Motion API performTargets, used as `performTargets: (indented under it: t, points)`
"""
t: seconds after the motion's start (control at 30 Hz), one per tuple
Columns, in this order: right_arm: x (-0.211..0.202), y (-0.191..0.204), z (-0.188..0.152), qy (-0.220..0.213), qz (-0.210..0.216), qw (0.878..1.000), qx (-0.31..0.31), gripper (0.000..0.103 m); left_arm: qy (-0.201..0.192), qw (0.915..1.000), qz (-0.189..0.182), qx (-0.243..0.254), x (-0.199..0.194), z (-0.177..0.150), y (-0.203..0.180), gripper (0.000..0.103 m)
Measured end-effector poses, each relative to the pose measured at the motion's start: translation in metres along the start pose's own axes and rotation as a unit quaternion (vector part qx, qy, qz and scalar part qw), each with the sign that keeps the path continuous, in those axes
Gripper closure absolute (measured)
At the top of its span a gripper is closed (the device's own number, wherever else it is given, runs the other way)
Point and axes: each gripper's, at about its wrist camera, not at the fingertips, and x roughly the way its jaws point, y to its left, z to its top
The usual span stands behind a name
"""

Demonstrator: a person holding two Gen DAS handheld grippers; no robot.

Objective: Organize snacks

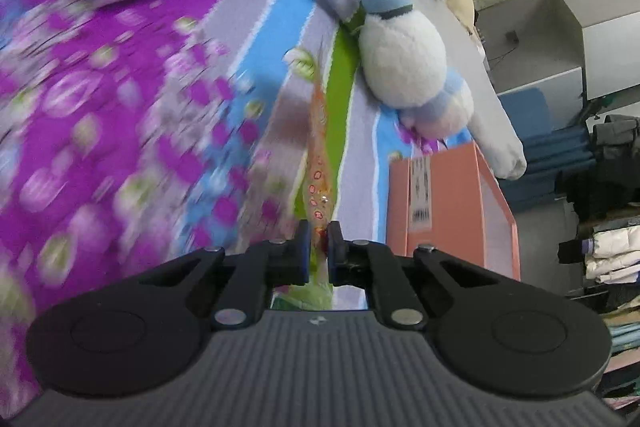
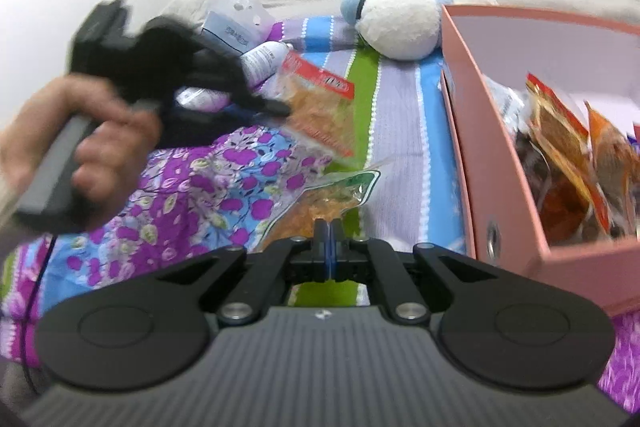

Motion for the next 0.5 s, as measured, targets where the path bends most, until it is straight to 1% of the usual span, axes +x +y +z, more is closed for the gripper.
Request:
performTargets:
  t: [0.03, 0.07, 0.27, 0.33, 0.5]
  points:
    - [-0.004, -0.001, -0.002, 0.002, 0.001, 1.0, 0.004, 0.099, 0.0, 1.0, 0.001, 0.0, -0.011, -0.01, 0.003, 0.095]
    - [-0.009, -0.002, -0.005, 0.005, 0.002, 1.0, 0.008, 0.099, -0.001, 1.0, 0.003, 0.002, -0.023, -0.019, 0.005, 0.1]
    - [-0.036, -0.008, -0.021, 0.021, 0.0, 1.0, 0.018, 0.099, 0.004, 0.9998, 0.016, -0.008, -0.077, -0.076, 0.027, 0.1]
    - [-0.042, -0.009, -0.026, 0.026, -0.008, 1.0, 0.014, 0.099, 0.009, 0.9996, 0.018, -0.018, -0.092, -0.093, 0.037, 0.1]
    - [-0.056, -0.017, -0.039, 0.039, -0.029, 0.999, 0.013, 0.099, 0.021, 0.9987, 0.04, -0.025, -0.113, -0.12, 0.055, 0.099]
